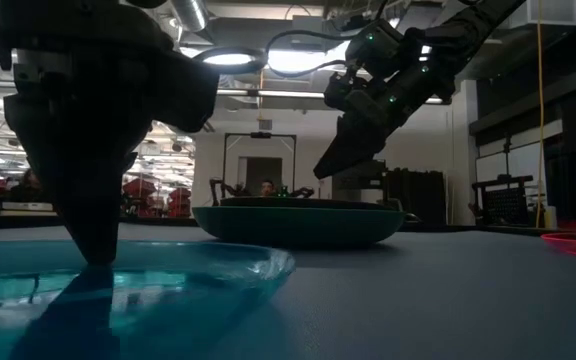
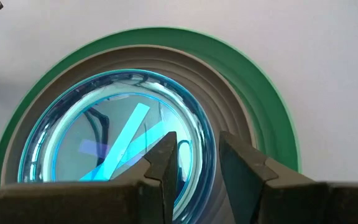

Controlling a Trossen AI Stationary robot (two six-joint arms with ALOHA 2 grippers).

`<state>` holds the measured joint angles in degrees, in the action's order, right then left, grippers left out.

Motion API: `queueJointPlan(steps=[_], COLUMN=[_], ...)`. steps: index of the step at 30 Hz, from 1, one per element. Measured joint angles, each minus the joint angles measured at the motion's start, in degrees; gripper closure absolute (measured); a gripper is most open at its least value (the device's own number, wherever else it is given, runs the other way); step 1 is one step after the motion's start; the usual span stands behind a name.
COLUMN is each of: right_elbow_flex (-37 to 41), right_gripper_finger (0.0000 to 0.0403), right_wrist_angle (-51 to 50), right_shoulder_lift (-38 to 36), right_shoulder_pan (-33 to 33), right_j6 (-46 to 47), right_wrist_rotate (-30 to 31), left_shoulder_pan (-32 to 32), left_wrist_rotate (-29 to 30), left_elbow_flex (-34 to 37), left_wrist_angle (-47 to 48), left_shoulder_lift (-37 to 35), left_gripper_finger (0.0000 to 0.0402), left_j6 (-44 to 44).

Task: Stack plastic plates
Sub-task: Stack the bottom blue plate on top of the top blue plate

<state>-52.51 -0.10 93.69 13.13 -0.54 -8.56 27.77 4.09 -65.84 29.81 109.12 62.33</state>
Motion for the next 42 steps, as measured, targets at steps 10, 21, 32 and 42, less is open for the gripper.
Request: queueJointPlan(steps=[10, 21, 32, 42], right_elbow_flex=[0.0, 0.0, 0.0, 0.0], right_gripper_finger=[0.0295, 0.0295, 0.0295, 0.0295], right_wrist_angle=[0.1, 0.1, -1.9, -8.9], right_shoulder_lift=[-0.3, -4.6, -11.3, -19.0], right_shoulder_pan=[0.0, 0.0, 0.1, 0.1], right_j6=[0.0, -4.8, -13.3, -18.1], right_wrist_rotate=[0.0, 0.6, 0.6, 0.6], left_shoulder_pan=[0.0, 0.0, -0.4, -3.6], left_wrist_rotate=[0.3, 0.6, 0.9, 1.1], left_elbow_flex=[0.1, 0.0, -4.8, -8.4], left_wrist_angle=[0.4, 0.5, 1.3, 2.2], left_shoulder_lift=[0.0, -0.1, -0.1, -0.2], left_gripper_finger=[0.0372, 0.0399, 0.0401, 0.0401], left_j6=[0.1, 0.1, -3.2, -12.3])
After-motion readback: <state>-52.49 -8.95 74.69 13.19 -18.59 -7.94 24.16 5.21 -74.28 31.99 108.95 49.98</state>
